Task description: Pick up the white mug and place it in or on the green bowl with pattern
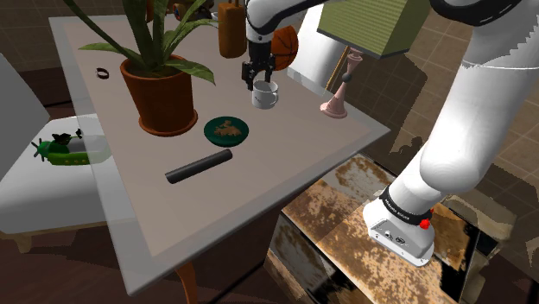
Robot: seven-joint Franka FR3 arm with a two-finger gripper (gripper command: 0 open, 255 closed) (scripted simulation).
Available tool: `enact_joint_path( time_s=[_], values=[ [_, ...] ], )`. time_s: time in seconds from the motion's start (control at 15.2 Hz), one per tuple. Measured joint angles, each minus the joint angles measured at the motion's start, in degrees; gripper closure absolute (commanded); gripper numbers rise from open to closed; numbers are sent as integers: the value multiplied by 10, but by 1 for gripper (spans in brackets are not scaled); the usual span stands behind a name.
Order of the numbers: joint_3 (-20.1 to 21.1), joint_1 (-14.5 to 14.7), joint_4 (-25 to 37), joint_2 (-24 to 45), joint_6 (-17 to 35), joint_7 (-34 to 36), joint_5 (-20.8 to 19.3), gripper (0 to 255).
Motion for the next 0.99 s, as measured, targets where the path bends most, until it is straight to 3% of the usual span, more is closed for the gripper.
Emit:
enact_joint_path(
  time_s=[0.53, 0.99],
  values=[
    [-2, 0, -3, 44, 47, 3, -4, 0],
    [-2, 0, -6, 46, 53, 2, -4, 0]
  ],
)
